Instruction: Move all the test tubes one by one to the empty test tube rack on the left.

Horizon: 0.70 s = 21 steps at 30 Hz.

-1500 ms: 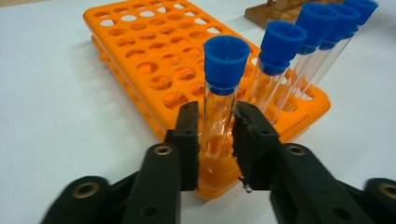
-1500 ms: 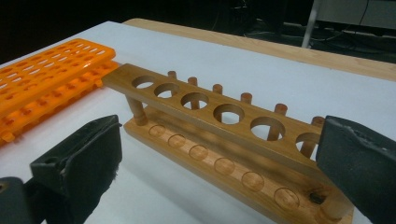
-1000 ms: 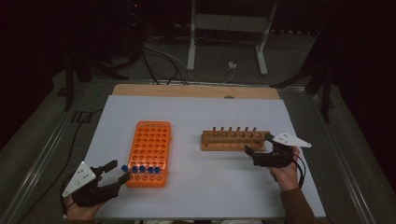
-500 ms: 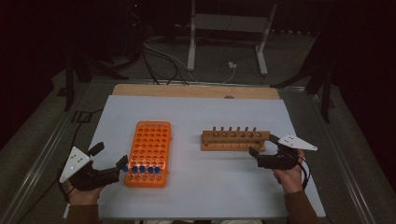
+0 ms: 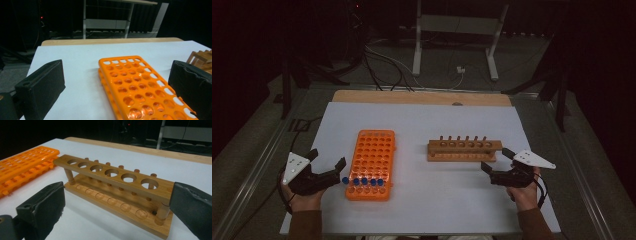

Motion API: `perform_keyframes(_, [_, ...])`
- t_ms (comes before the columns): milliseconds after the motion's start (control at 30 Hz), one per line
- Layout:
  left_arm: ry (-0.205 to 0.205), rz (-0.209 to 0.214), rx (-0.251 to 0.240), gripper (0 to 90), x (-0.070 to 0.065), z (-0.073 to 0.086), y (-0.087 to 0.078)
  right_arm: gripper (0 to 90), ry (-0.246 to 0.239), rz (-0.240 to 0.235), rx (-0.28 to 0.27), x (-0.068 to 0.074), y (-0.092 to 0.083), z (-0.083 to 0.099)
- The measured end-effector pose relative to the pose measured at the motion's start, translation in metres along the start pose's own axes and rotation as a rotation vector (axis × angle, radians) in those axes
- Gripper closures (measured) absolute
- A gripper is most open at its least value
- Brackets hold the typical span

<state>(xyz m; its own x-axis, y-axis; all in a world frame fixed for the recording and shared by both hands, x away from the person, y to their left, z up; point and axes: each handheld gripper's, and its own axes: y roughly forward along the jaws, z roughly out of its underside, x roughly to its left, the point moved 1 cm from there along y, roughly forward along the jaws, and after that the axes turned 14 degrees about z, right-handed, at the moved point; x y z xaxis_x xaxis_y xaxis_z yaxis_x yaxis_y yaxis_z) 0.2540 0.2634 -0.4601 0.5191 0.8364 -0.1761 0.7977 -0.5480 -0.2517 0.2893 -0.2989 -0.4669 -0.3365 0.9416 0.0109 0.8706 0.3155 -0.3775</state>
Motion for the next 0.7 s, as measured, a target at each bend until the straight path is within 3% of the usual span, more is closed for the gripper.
perform_keyframes(133, [0.001,-0.003,0.011,1.5,0.001,0.003,0.0,0.4,0.009,0.001,-0.027,-0.002,-0.004,0.0])
perform_keyframes(300, [0.006,0.008,0.07,0.8,0.001,0.01,0.002,0.4,0.014,0.011,-0.034,-0.004,-0.005,0.001])
perform_keyframes(433, [0.003,-0.006,0.075,0.8,0.001,0.012,0.0,0.4,-0.009,0.019,-0.035,-0.003,-0.005,0.002])
perform_keyframes(700, [0.003,-0.022,0.085,0.8,0.001,0.012,0.0,0.4,0.003,0.021,-0.033,-0.005,-0.005,0.003])
